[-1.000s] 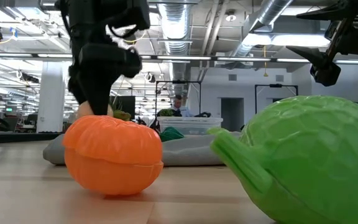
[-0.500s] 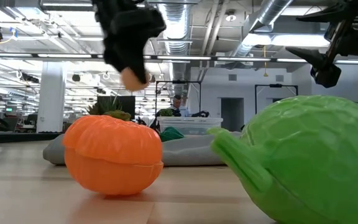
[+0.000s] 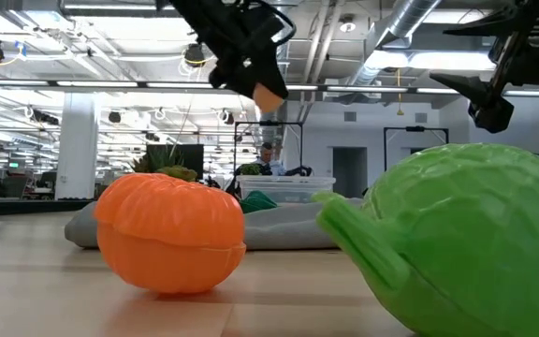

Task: Pick and placing Produce into tupperware
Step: Put the apricot into the bin

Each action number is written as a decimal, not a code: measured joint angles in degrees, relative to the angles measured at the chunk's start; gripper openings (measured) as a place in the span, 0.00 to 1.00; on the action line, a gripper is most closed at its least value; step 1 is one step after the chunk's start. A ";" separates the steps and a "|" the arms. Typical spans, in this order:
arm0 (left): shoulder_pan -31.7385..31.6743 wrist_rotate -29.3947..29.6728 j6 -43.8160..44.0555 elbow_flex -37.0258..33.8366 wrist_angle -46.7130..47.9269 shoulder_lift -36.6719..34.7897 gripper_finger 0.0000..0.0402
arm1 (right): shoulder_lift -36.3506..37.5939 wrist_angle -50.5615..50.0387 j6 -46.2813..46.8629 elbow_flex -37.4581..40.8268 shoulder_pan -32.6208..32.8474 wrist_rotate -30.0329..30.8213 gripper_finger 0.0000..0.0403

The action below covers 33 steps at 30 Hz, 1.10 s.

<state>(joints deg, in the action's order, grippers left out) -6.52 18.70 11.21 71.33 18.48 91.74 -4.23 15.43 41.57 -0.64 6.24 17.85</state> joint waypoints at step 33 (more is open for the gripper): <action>-15.16 -14.10 0.19 16.76 0.42 22.35 0.62 | -1.01 0.01 -0.60 -0.02 -0.15 3.04 0.76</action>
<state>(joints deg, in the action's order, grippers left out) -21.68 4.60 11.40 88.09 18.90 114.09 -5.23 15.44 40.97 -0.67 6.09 20.89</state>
